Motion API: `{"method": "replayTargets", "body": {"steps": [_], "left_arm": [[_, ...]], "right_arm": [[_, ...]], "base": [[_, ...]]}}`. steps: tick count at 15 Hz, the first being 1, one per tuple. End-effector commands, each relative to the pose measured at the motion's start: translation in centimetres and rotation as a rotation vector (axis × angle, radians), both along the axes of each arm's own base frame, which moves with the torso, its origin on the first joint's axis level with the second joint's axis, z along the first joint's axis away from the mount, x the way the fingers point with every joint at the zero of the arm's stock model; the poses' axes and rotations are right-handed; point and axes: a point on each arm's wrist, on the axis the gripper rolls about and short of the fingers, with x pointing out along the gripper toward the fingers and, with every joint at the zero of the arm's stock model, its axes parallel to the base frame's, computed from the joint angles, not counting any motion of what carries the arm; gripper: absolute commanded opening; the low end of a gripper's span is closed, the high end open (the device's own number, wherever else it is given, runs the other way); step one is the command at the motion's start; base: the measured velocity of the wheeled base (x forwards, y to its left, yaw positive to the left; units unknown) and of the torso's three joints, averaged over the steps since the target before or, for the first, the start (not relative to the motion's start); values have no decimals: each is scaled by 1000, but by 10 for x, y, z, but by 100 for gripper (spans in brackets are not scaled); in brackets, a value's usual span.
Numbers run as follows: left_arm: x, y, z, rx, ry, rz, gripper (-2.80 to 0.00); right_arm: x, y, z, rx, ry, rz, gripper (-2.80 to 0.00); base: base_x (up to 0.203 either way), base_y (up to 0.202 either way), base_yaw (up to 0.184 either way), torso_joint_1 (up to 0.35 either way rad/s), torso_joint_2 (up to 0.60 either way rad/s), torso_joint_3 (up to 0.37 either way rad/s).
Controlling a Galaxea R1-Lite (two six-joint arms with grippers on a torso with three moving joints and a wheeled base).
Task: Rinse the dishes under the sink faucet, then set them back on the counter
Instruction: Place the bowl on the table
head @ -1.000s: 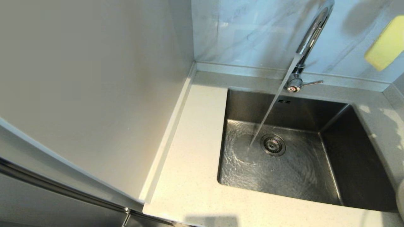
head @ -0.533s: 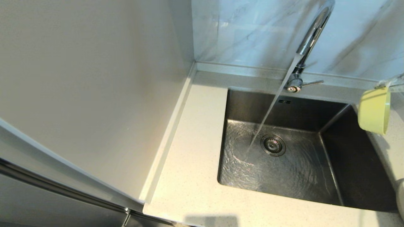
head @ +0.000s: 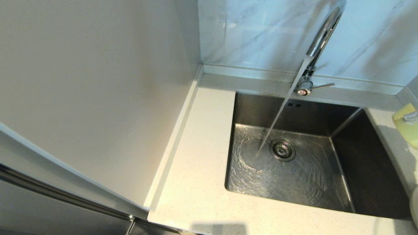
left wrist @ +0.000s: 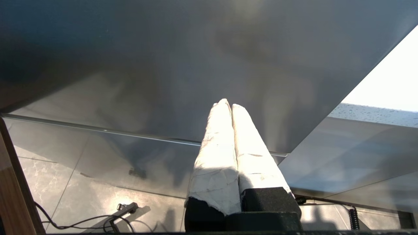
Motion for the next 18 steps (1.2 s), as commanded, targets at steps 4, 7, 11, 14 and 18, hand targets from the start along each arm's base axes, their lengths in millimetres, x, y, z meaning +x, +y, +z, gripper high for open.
{"method": "replayTargets", "body": {"steps": [4, 7, 11, 14, 18], "left_arm": [[0, 0, 0, 0, 0, 0, -280], [0, 0, 0, 0, 0, 0, -280], [0, 0, 0, 0, 0, 0, -280], [0, 0, 0, 0, 0, 0, -280], [0, 0, 0, 0, 0, 0, -280]], "right_arm": [[2, -19, -26, -148, 109, 89, -280], [10, -25, -32, -147, 126, 95, -280], [21, -33, -48, -231, 214, 110, -280], [24, -36, -54, -218, 233, 110, -280], [34, -42, -65, -200, 256, 112, -280]], "base": [[0, 0, 0, 0, 0, 0], [0, 0, 0, 0, 0, 0], [0, 0, 0, 0, 0, 0], [0, 0, 0, 0, 0, 0], [0, 0, 0, 0, 0, 0]]}}
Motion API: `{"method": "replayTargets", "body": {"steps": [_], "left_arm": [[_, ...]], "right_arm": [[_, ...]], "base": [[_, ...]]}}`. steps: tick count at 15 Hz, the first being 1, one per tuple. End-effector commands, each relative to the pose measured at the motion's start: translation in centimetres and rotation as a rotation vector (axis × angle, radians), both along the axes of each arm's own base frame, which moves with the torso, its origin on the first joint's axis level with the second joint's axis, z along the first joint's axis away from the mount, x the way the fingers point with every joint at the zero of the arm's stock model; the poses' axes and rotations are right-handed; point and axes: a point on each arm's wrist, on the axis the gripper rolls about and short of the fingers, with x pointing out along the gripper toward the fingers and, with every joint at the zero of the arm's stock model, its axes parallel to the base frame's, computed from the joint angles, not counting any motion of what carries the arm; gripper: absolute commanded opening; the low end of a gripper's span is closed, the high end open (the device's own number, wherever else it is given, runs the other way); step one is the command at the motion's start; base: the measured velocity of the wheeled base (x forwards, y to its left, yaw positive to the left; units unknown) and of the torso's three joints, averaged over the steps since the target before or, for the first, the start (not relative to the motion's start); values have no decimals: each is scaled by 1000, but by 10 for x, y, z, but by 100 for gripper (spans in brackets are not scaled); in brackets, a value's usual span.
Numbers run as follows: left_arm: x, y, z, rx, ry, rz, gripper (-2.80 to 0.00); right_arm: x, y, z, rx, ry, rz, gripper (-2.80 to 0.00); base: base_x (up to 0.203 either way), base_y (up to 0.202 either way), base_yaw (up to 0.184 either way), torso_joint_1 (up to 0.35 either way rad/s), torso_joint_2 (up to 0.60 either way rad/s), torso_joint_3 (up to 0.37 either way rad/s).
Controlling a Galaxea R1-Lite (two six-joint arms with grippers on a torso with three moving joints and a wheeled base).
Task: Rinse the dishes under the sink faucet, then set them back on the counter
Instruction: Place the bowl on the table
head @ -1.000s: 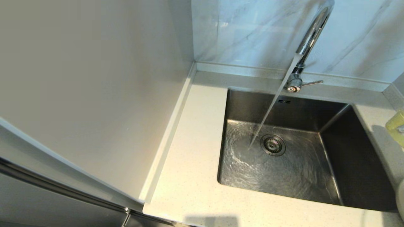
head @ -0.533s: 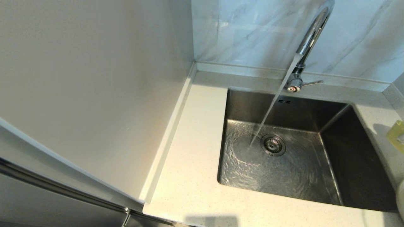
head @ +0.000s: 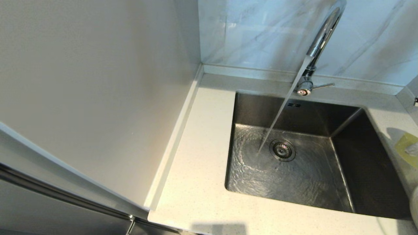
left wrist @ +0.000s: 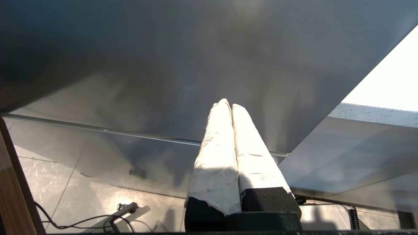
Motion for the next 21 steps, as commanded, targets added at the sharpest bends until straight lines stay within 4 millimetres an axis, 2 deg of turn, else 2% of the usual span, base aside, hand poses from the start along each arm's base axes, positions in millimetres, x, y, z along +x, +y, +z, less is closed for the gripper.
{"method": "replayTargets", "body": {"steps": [1, 10, 16, 21], "left_arm": [[0, 0, 0, 0, 0, 0, -280], [0, 0, 0, 0, 0, 0, -280], [0, 0, 0, 0, 0, 0, -280], [0, 0, 0, 0, 0, 1, -280]], "right_arm": [[9, -6, -9, 5, 7, 2, -280], [41, -29, -16, -170, -117, -51, -280], [42, -30, -16, -179, -120, -54, -280], [48, -35, -25, -191, -88, -70, -280]], "base": [[0, 0, 0, 0, 0, 0], [0, 0, 0, 0, 0, 0], [0, 0, 0, 0, 0, 0], [0, 0, 0, 0, 0, 0]]}}
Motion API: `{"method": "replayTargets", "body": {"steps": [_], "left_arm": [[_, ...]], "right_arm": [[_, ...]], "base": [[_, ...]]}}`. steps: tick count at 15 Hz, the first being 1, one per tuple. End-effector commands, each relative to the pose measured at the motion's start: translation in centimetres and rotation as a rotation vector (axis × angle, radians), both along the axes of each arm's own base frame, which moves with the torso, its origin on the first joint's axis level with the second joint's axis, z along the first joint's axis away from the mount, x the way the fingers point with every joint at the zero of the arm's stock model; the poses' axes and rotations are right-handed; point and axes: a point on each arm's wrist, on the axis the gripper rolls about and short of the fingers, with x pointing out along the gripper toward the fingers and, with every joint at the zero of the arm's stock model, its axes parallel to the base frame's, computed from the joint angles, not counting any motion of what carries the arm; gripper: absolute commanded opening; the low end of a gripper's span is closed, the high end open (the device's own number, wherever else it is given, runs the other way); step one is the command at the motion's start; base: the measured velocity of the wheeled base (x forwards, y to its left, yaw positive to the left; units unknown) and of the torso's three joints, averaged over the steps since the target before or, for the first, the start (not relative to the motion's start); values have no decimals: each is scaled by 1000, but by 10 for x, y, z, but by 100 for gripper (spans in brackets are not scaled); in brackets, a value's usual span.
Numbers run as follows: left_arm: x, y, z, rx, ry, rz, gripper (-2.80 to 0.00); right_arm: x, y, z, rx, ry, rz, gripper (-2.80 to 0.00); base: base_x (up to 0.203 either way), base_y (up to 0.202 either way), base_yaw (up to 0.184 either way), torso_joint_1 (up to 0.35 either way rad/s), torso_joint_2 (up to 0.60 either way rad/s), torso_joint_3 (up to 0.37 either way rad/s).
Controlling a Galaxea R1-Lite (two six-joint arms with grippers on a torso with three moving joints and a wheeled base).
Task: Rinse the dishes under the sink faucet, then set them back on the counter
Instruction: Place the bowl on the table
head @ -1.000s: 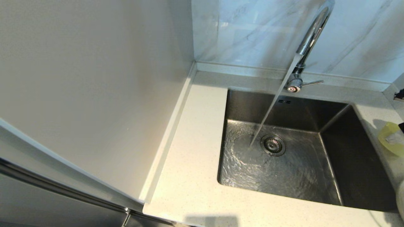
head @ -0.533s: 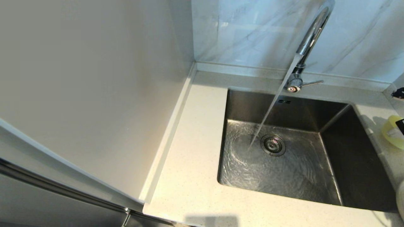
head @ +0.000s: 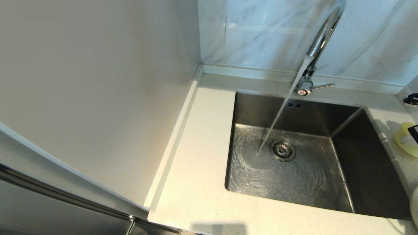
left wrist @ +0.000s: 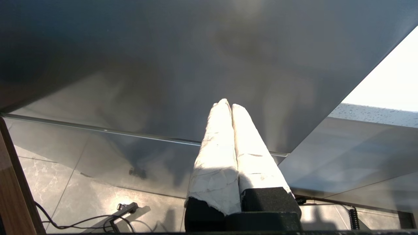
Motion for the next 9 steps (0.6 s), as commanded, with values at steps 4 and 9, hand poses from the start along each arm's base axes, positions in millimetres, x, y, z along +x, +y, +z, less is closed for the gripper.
{"method": "replayTargets", "body": {"steps": [4, 9], "left_arm": [[0, 0, 0, 0, 0, 1, -280], [0, 0, 0, 0, 0, 1, -280]], "right_arm": [[2, -6, -5, 2, 13, -9, -280], [3, -7, -5, -1, -2, -8, 0]], "base": [[0, 0, 0, 0, 0, 0], [0, 0, 0, 0, 0, 0]]}}
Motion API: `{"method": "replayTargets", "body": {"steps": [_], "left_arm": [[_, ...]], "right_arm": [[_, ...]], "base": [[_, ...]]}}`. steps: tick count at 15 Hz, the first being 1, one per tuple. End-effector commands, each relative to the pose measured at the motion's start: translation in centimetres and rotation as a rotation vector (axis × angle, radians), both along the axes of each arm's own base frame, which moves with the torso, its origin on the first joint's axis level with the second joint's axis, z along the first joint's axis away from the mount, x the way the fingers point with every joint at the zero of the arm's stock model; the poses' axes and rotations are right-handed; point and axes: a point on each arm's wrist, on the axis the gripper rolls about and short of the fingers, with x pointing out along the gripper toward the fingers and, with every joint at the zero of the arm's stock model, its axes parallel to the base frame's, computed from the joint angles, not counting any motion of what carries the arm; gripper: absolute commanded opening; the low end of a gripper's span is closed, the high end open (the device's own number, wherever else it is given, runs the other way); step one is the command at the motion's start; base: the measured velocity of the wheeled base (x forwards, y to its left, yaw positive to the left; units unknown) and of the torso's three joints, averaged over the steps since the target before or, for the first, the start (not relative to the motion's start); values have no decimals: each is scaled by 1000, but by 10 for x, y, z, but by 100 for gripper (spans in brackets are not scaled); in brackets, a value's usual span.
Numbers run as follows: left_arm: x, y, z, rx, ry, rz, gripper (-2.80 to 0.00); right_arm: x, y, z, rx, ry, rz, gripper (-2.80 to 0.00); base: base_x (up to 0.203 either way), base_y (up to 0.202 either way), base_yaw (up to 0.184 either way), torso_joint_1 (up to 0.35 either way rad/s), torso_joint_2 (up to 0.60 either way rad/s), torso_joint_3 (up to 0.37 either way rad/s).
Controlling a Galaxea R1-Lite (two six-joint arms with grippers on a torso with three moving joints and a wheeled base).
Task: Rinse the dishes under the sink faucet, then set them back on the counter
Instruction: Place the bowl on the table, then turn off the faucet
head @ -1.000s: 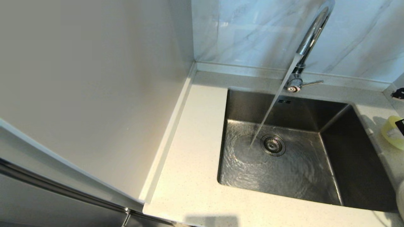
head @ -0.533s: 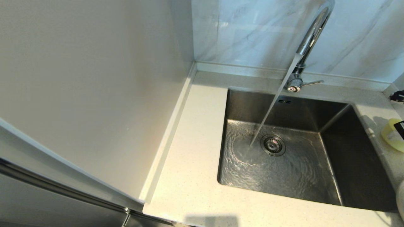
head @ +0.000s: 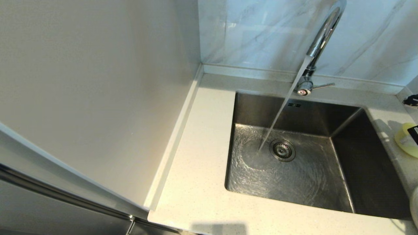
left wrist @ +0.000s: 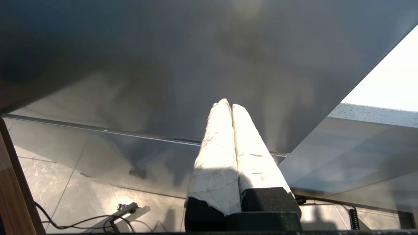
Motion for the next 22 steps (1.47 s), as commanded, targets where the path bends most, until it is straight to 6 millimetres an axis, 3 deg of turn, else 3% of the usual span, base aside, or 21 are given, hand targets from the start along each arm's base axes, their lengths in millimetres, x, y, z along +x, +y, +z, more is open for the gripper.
{"method": "replayTargets", "body": {"steps": [1, 6, 9, 14, 18, 22], "left_arm": [[0, 0, 0, 0, 0, 0, -280], [0, 0, 0, 0, 1, 1, -280], [0, 0, 0, 0, 0, -1, -280], [0, 0, 0, 0, 0, 1, -280], [0, 0, 0, 0, 0, 0, -280], [0, 0, 0, 0, 0, 1, -280]], "right_arm": [[0, 0, 0, 0, 2, 5, 0], [-4, 2, 8, 5, -22, -16, 0], [-10, 10, 29, 87, -146, 17, 0], [-29, 29, 68, 38, -269, 60, 0], [-17, 54, 90, 96, -357, 11, 0], [-10, 83, 93, 107, -349, 3, 0]], "base": [[0, 0, 0, 0, 0, 0], [0, 0, 0, 0, 0, 0], [0, 0, 0, 0, 0, 0], [0, 0, 0, 0, 0, 0], [0, 0, 0, 0, 0, 0], [0, 0, 0, 0, 0, 0]]}}
